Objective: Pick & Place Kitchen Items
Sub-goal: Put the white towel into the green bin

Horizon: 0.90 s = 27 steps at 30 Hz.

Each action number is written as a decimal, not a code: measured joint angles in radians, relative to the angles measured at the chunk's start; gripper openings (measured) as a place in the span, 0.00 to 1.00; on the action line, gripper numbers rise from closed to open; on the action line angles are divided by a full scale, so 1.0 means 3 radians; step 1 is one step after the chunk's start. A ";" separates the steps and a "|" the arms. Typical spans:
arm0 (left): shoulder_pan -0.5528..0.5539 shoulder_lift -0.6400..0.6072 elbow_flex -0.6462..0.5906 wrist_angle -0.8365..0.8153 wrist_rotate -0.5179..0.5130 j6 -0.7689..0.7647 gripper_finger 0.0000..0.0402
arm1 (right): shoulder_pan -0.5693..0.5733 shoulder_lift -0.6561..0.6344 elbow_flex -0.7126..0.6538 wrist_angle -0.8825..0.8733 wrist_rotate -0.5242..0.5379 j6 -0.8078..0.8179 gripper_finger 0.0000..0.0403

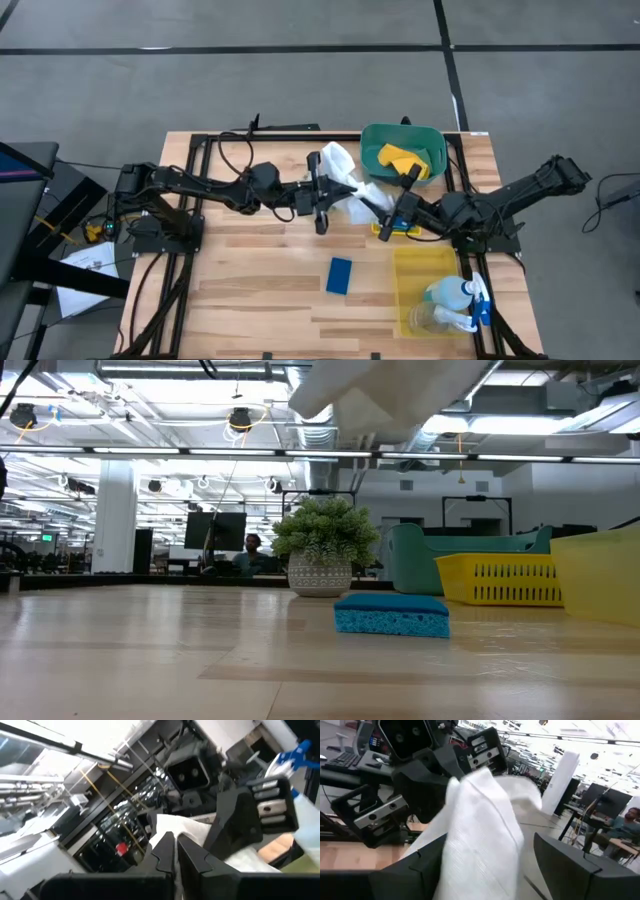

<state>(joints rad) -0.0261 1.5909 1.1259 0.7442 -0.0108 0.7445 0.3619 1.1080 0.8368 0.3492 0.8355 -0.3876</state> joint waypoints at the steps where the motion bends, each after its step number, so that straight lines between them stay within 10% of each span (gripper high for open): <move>1: 0.0001 0.0000 0.0000 0.0025 0.0042 -0.0013 0.00 | 0.0002 0.0000 0.0000 0.0000 -0.0003 0.0018 0.65; 19: 0.0019 0.0001 -0.0001 0.0120 0.0594 -0.0493 0.00 | -0.0011 0.0000 0.0000 0.0005 -0.0304 0.0136 0.63; 27: 0.0018 0.0001 -0.0001 0.0041 0.0615 -0.0512 0.00 | -0.0011 0.0001 0.0000 -0.0072 -0.0628 0.0161 0.34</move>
<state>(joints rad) -0.0208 1.5913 1.1255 0.7566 0.1738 0.5909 0.3588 1.1084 0.8368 0.3278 0.6471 -0.3393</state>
